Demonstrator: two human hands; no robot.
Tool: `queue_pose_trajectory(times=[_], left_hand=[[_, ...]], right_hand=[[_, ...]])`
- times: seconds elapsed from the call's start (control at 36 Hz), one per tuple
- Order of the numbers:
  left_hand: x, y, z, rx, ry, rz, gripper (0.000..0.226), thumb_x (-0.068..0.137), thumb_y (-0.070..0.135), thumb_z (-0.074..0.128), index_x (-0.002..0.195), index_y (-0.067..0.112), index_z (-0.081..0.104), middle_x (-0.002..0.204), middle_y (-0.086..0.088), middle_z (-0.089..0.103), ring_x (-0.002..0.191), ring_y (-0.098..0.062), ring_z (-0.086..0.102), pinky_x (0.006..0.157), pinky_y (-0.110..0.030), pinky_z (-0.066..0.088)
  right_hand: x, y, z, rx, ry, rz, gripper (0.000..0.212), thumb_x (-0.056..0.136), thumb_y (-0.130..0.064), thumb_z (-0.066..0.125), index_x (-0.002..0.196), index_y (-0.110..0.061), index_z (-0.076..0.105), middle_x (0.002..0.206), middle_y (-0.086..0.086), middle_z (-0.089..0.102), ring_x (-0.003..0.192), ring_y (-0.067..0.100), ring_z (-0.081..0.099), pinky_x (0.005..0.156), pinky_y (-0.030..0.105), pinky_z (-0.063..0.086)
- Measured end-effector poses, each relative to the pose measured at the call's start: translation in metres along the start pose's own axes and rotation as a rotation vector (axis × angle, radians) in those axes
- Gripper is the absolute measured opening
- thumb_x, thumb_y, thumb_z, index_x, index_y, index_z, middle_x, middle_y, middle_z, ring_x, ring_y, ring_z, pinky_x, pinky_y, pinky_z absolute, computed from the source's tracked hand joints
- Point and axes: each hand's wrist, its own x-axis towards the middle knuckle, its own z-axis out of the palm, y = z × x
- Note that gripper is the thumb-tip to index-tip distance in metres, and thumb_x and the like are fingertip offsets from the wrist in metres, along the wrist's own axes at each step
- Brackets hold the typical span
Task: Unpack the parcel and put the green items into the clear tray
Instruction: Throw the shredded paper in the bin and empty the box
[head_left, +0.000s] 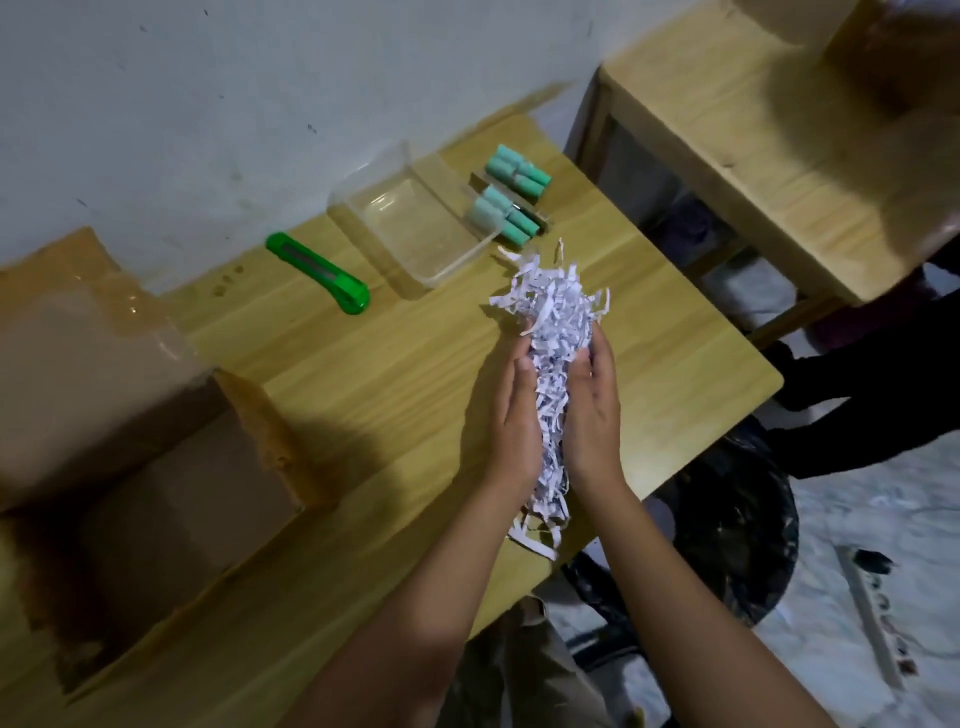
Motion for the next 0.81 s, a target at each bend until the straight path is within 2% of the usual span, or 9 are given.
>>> queue_pose_trajectory(times=[0.14,0.17,0.25,0.31,0.39,0.5,0.64,0.72,0.81], left_hand=[[-0.016,0.001,0.036,-0.012,-0.116,0.023,0.038,0.100,0.015,0.029,0.138,0.013,0.035,0.123,0.023,0.042,0.097,0.031,0.043,0.081,0.006,0.034],[-0.020,0.001,0.045,-0.009,-0.145,0.029,0.038,0.100,0.014,0.030,0.137,0.012,0.035,0.124,0.021,0.042,0.097,0.030,0.043,0.081,0.005,0.034],[-0.034,0.001,0.074,-0.007,-0.230,0.024,0.037,0.100,0.013,0.030,0.136,0.012,0.037,0.122,0.022,0.040,0.101,0.025,0.041,0.083,0.006,0.033],[-0.045,-0.003,0.094,0.017,-0.292,0.027,0.034,0.100,0.015,0.031,0.133,0.020,0.038,0.124,0.022,0.040,0.104,0.026,0.039,0.086,0.006,0.032],[-0.061,-0.019,0.121,0.043,-0.398,0.011,0.033,0.100,0.019,0.031,0.131,0.027,0.035,0.125,0.025,0.036,0.102,0.031,0.035,0.084,0.008,0.030],[-0.073,-0.053,0.146,0.093,-0.493,-0.023,0.030,0.100,0.022,0.031,0.128,0.033,0.034,0.130,0.021,0.035,0.105,0.030,0.035,0.084,0.008,0.030],[-0.069,-0.111,0.159,0.159,-0.471,-0.105,0.028,0.099,0.024,0.036,0.126,0.033,0.039,0.140,0.008,0.038,0.125,0.000,0.039,0.086,0.004,0.034],[-0.056,-0.152,0.160,0.196,-0.434,-0.176,0.032,0.096,0.023,0.044,0.128,0.027,0.044,0.136,0.006,0.046,0.124,-0.005,0.044,0.085,-0.002,0.039],[-0.040,-0.184,0.157,0.298,-0.439,-0.204,0.027,0.092,0.023,0.053,0.116,0.035,0.050,0.126,0.007,0.053,0.116,-0.007,0.050,0.082,-0.008,0.043]], right_hand=[[-0.010,-0.011,-0.044,0.013,0.117,-0.041,0.043,0.099,-0.026,0.038,0.141,-0.022,0.032,0.148,-0.009,0.033,0.135,0.004,0.032,0.104,0.010,0.031],[-0.012,-0.013,-0.054,0.016,0.153,-0.055,0.043,0.098,-0.025,0.040,0.140,-0.022,0.034,0.148,-0.007,0.035,0.134,0.004,0.034,0.104,0.011,0.032],[-0.019,-0.022,-0.087,0.057,0.268,-0.093,0.043,0.092,-0.027,0.045,0.134,-0.022,0.040,0.145,0.001,0.042,0.132,0.010,0.040,0.108,0.026,0.035],[-0.025,-0.024,-0.111,0.063,0.327,-0.105,0.038,0.093,-0.025,0.046,0.130,-0.023,0.043,0.143,0.000,0.045,0.129,0.007,0.043,0.106,0.024,0.037],[-0.035,-0.015,-0.146,0.058,0.413,-0.111,0.035,0.095,-0.022,0.047,0.129,-0.027,0.043,0.130,-0.018,0.049,0.118,-0.012,0.046,0.096,0.010,0.039],[-0.046,0.015,-0.185,0.016,0.500,-0.082,0.033,0.096,-0.019,0.046,0.121,-0.039,0.042,0.122,-0.031,0.045,0.113,-0.020,0.044,0.098,0.013,0.036],[-0.050,0.068,-0.207,-0.005,0.539,0.025,0.030,0.089,-0.030,0.050,0.109,-0.052,0.047,0.124,-0.018,0.050,0.120,0.003,0.048,0.102,0.027,0.038],[-0.045,0.107,-0.217,-0.073,0.515,0.100,0.031,0.092,-0.021,0.053,0.114,-0.041,0.046,0.122,-0.009,0.049,0.115,0.002,0.047,0.099,0.026,0.039],[-0.037,0.141,-0.227,-0.149,0.472,0.180,0.033,0.091,-0.017,0.055,0.123,-0.024,0.052,0.119,-0.005,0.050,0.108,0.004,0.048,0.091,0.018,0.039]])
